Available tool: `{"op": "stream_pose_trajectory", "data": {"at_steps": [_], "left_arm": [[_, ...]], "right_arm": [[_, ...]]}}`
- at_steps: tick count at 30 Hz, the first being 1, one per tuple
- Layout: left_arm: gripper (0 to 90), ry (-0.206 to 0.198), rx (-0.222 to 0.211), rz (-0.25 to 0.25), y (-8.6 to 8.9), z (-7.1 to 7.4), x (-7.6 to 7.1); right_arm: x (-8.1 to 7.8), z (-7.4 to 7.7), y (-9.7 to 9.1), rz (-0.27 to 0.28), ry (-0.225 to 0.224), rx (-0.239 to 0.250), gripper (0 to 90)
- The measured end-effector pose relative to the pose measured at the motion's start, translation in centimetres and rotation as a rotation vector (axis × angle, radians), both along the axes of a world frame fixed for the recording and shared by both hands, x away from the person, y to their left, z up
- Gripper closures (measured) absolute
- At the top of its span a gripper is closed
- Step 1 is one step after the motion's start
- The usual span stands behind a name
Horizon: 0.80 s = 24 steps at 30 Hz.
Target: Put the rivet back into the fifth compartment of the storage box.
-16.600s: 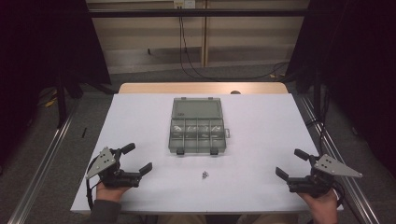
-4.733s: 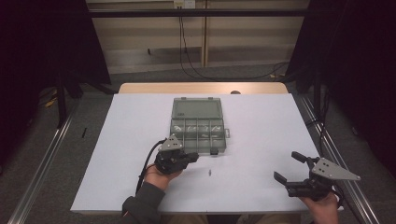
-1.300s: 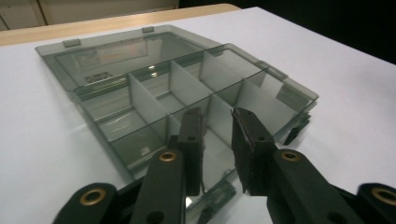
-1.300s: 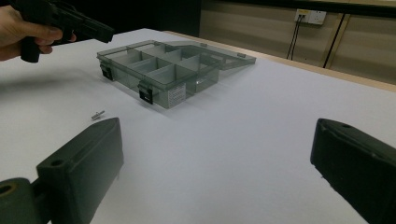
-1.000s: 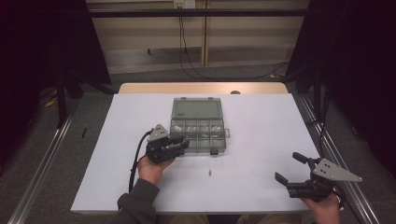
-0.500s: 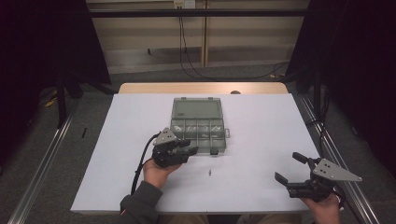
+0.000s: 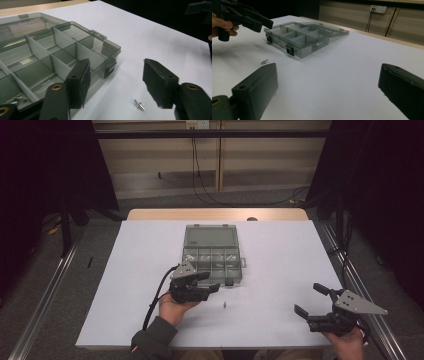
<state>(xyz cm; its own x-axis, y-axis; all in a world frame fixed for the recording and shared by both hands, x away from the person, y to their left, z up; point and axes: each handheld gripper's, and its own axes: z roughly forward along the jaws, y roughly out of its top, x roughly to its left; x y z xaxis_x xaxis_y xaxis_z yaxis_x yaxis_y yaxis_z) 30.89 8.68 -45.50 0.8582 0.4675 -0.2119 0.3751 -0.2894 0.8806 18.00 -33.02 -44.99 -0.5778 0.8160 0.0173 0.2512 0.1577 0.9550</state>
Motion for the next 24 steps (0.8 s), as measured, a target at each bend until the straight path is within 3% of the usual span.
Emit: {"op": "stream_pose_trajectory", "data": {"at_steps": [24], "left_arm": [[12.6,0.018,0.035,-0.074,-2.2,-0.9,-0.7]], "right_arm": [[0.0,0.0,0.0,-0.003,0.001,-0.001,2.4]]}}
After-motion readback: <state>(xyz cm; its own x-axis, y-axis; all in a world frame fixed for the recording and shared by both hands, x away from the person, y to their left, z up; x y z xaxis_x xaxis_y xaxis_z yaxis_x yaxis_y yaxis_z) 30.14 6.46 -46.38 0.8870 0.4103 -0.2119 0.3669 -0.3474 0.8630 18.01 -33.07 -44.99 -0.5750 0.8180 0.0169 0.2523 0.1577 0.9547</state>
